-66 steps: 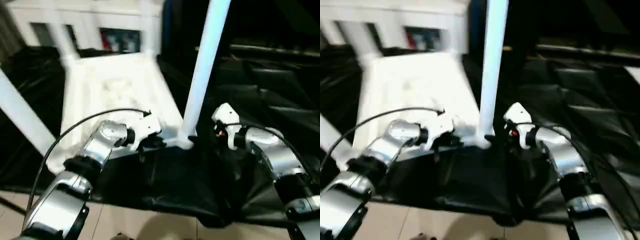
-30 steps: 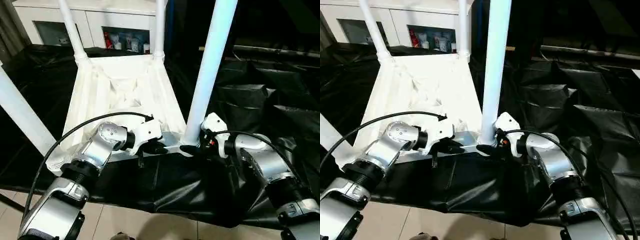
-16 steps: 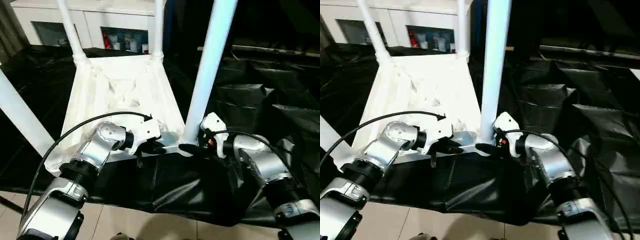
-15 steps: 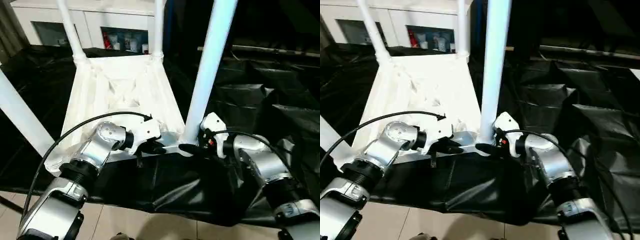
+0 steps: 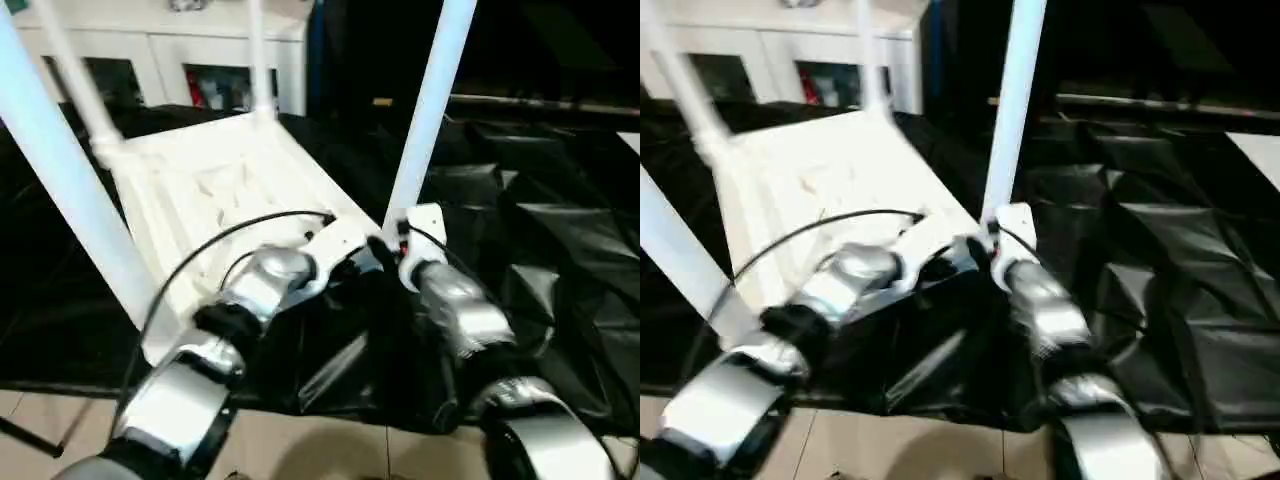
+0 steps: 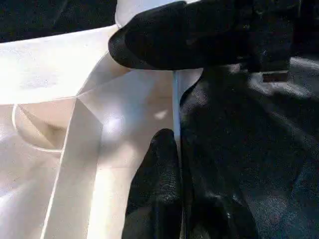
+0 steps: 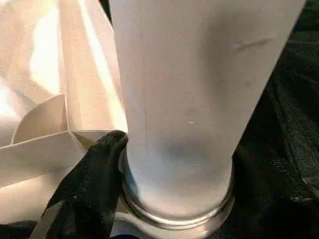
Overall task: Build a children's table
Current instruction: Rotate leg to tighten
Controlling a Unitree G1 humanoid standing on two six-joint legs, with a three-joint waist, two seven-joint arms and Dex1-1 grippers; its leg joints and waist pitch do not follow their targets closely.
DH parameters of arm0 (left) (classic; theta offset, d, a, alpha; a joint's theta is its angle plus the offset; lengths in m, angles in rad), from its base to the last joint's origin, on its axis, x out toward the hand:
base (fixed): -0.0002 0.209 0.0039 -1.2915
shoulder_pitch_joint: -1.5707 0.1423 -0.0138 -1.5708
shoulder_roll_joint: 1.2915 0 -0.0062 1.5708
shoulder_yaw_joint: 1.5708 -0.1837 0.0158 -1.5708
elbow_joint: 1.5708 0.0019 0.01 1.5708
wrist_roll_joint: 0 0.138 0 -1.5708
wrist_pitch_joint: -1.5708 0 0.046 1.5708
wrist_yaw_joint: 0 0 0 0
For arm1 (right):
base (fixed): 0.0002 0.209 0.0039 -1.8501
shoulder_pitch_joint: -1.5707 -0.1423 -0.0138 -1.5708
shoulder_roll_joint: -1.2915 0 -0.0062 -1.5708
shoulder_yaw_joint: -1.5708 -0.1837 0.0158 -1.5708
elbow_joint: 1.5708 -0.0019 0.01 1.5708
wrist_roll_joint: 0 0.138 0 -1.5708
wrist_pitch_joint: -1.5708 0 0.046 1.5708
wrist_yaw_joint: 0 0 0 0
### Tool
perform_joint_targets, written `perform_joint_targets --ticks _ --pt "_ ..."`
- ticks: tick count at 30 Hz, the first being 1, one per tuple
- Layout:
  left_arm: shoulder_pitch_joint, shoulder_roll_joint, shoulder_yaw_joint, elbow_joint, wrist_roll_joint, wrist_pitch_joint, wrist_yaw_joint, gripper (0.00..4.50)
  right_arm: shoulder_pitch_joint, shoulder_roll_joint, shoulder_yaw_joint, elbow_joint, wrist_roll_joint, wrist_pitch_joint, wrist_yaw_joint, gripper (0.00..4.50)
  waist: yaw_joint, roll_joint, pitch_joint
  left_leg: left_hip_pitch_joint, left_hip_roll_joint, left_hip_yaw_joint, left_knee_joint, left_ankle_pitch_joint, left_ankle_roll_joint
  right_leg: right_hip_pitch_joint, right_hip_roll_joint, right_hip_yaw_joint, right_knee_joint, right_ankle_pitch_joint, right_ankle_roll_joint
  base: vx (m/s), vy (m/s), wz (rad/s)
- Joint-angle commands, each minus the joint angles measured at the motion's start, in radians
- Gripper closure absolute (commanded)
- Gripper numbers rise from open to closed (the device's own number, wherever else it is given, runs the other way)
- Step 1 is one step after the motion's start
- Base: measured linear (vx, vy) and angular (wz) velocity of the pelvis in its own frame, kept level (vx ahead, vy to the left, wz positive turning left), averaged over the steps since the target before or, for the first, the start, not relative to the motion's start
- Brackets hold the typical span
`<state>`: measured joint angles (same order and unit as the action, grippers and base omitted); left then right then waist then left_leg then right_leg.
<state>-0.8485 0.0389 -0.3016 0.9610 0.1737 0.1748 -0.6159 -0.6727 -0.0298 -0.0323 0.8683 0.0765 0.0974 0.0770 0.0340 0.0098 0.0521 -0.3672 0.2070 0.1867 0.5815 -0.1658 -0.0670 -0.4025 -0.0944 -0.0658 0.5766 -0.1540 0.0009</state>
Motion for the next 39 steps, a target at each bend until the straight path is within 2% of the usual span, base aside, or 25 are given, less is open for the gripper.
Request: perform_joint_targets --ticks 1,4,5,8,9,12,16,19,21,24,27,28,29,30,31,32,33,34,35,36,37,38,39 --pt "-0.009 -0.006 -0.015 0.025 0.028 -0.005 0.013 4.50 -0.006 0.017 -0.020 0.030 0.016 0.016 -0.013 1.75 0.000 0.012 -0.064 0.020 0.005 -0.014 -0.074 -0.434 -0.005 0.029 -0.037 0.017 -0.093 -0.449 -0.154 0.000 0.000 0.00" --pt "-0.017 -0.004 -0.017 0.053 0.036 -0.024 0.016 4.50 -0.014 0.029 -0.026 0.039 0.004 -0.001 -0.011 1.75 0.000 0.012 -0.065 0.017 0.006 -0.014 -0.075 -0.425 -0.005 0.031 -0.036 0.019 -0.087 -0.413 -0.166 0.000 0.000 0.00" --pt "-0.018 0.000 -0.020 0.059 0.037 -0.040 0.013 4.50 -0.013 0.028 -0.028 0.033 0.007 -0.024 0.001 1.20 0.001 0.011 -0.065 0.017 0.007 -0.015 -0.076 -0.425 -0.005 0.032 -0.037 0.020 -0.086 -0.407 -0.168 0.000 0.000 0.00" --pt "-0.019 0.011 -0.023 0.071 0.036 -0.091 -0.001 4.50 -0.022 0.014 -0.041 0.040 0.020 -0.057 0.006 1.06 0.001 0.012 -0.065 0.017 0.008 -0.013 -0.077 -0.424 -0.001 0.033 -0.039 0.021 -0.086 -0.394 -0.177 0.000 0.000 0.00" --pt "-0.020 0.013 -0.022 0.075 0.035 -0.105 -0.003 4.50 -0.024 0.006 -0.039 0.039 0.018 -0.061 0.009 0.79 0.002 0.010 -0.065 0.014 0.008 -0.014 -0.077 -0.415 0.002 0.035 -0.039 0.021 -0.084 -0.386 -0.180 0.000 0.000 0.00" --pt "-0.027 0.027 -0.031 0.087 0.049 -0.139 -0.004 4.50 -0.014 -0.018 -0.037 0.010 0.025 -0.064 0.042 0.62 0.007 0.012 -0.065 0.015 0.008 -0.011 -0.075 -0.397 0.010 0.035 -0.040 0.023 -0.082 -0.371 -0.191 0.000 0.000 0.00" --pt "-0.028 0.039 -0.027 0.087 0.042 -0.210 -0.036 4.50 0.078 -0.058 0.002 -0.166 0.036 -0.023 0.190 0.51 0.017 0.008 -0.066 0.008 0.009 -0.009 -0.077 -0.346 0.030 0.045 -0.040 0.025 -0.078 -0.322 -0.184 0.000 0.000 0.00" --pt "-0.024 0.048 -0.022 0.089 0.035 -0.253 -0.058 4.50 0.198 -0.101 0.040 -0.363 0.044 0.013 0.258 0.51 0.028 0.007 -0.067 0.008 0.011 -0.009 -0.077 -0.308 0.042 0.047 -0.040 0.028 -0.073 -0.291 -0.185 0.000 0.000 0.00" --pt "-0.022 0.052 -0.020 0.094 0.031 -0.273 -0.068 4.50 0.256 -0.128 0.055 -0.456 0.041 0.024 0.272 0.51 0.032 0.006 -0.066 0.008 0.012 -0.008 -0.078 -0.299 0.039 0.047 -0.040 0.029 -0.075 -0.297 -0.180 0.000 0.000 0.00" --pt "-0.014 0.061 -0.015 0.093 0.026 -0.314 -0.081 4.50 0.327 -0.156 0.059 -0.591 0.078 0.085 0.319 0.51 0.033 0.006 -0.066 0.006 0.012 -0.009 -0.077 -0.297 0.040 0.047 -0.041 0.030 -0.075 -0.317 -0.172 0.000 0.000 0.00" --pt "-0.001 0.077 -0.012 0.080 0.025 -0.353 -0.086 4.50 0.391 -0.205 0.096 -0.719 0.108 0.152 0.408 0.51 0.036 0.005 -0.064 0.004 0.012 -0.009 -0.077 -0.284 0.054 0.049 -0.040 0.031 -0.075 -0.323 -0.160 0.000 0.000 0.00" --pt "0.003 0.084 -0.008 0.075 0.022 -0.360 -0.086 4.21 0.408 -0.219 0.107 -0.753 0.113 0.166 0.433 0.40 0.036 0.005 -0.065 0.003 0.013 -0.009 -0.077 -0.282 0.054 0.049 -0.041 0.031 -0.075 -0.323 -0.159 0.000 0.000 0.00" --pt "0.010 0.093 -0.003 0.060 0.014 -0.356 -0.104 3.91 0.420 -0.228 0.115 -0.777 0.123 0.180 0.455 0.40 0.036 0.006 -0.064 0.003 0.012 -0.008 -0.077 -0.288 0.053 0.047 -0.041 0.030 -0.077 -0.337 -0.157 0.000 0.000 0.00" --pt "0.025 0.111 0.006 0.024 -0.006 -0.325 -0.150 3.91 0.434 -0.241 0.128 -0.805 0.136 0.193 0.488 0.40 0.034 0.000 -0.064 0.001 0.011 -0.009 -0.077 -0.290 0.052 0.050 -0.043 0.030 -0.078 -0.357 -0.154 0.000 0.000 0.00" --pt "0.032 0.118 0.010 0.006 -0.016 -0.306 -0.174 3.86 0.437 -0.245 0.133 -0.812 0.140 0.195 0.500 0.40 0.036 0.002 -0.064 0.000 0.013 -0.010 -0.078 -0.282 0.053 0.051 -0.045 0.030 -0.077 -0.357 -0.157 0.000 0.000 0.00" --pt "0.052 0.138 0.022 -0.051 -0.039 -0.245 -0.216 3.76 0.440 -0.248 0.139 -0.825 0.144 0.210 0.508 0.40 0.036 0.004 -0.065 0.001 0.017 -0.010 -0.078 -0.276 0.054 0.046 -0.046 0.032 -0.075 -0.349 -0.165 0.000 0.000 0.00" --pt "0.057 0.143 0.026 -0.068 -0.045 -0.228 -0.224 3.64 0.440 -0.247 0.139 -0.827 0.145 0.216 0.509 0.40 0.032 0.007 -0.065 0.000 0.019 -0.011 -0.079 -0.270 0.047 0.046 -0.045 0.032 -0.069 -0.326 -0.183 0.000 0.000 0.00" --pt "0.062 0.147 0.028 -0.082 -0.049 -0.219 -0.230 3.55 0.436 -0.245 0.140 -0.824 0.143 0.217 0.507 0.40 0.031 0.007 -0.065 0.000 0.017 -0.010 -0.078 -0.271 0.046 0.044 -0.043 0.032 -0.070 -0.320 -0.185 0.000 0.000 0.00" --pt "0.100 0.181 0.035 -0.194 -0.077 -0.146 -0.280 3.51 0.408 -0.230 0.139 -0.798 0.135 0.220 0.496 0.40 0.033 0.005 -0.066 0.007 0.021 -0.009 -0.078 -0.271 0.039 0.041 -0.045 0.034 -0.065 -0.303 -0.196 0.000 0.000 0.00" --pt "0.127 0.207 0.031 -0.264 -0.088 -0.100 -0.316 3.49 0.390 -0.220 0.139 -0.781 0.135 0.221 0.490 0.40 0.032 -0.001 -0.065 0.000 0.021 -0.009 -0.080 -0.260 0.040 0.044 -0.047 0.033 -0.061 -0.299 -0.205 0.000 0.000 0.00" --pt "0.152 0.233 0.024 -0.328 -0.092 -0.058 -0.346 3.41 0.371 -0.212 0.139 -0.760 0.126 0.218 0.476 0.40 0.032 0.002 -0.066 0.001 0.023 -0.011 -0.081 -0.257 0.036 0.044 -0.049 0.034 -0.059 -0.298 -0.208 0.000 0.000 0.00" --pt "0.152 0.233 0.024 -0.328 -0.092 -0.058 -0.346 3.26 0.371 -0.212 0.139 -0.760 0.126 0.218 0.476 0.40 0.028 0.003 -0.064 0.001 0.023 -0.009 -0.081 -0.249 0.033 0.040 -0.047 0.035 -0.058 -0.297 -0.207 0.000 0.000 0.00" --pt "0.182 0.264 0.011 -0.394 -0.092 -0.012 -0.380 3.13 0.350 -0.203 0.139 -0.735 0.119 0.215 0.466 0.40 0.030 0.003 -0.064 0.009 0.022 -0.005 -0.078 -0.252 0.028 0.035 -0.043 0.036 -0.061 -0.290 -0.203 0.000 0.000 0.00"
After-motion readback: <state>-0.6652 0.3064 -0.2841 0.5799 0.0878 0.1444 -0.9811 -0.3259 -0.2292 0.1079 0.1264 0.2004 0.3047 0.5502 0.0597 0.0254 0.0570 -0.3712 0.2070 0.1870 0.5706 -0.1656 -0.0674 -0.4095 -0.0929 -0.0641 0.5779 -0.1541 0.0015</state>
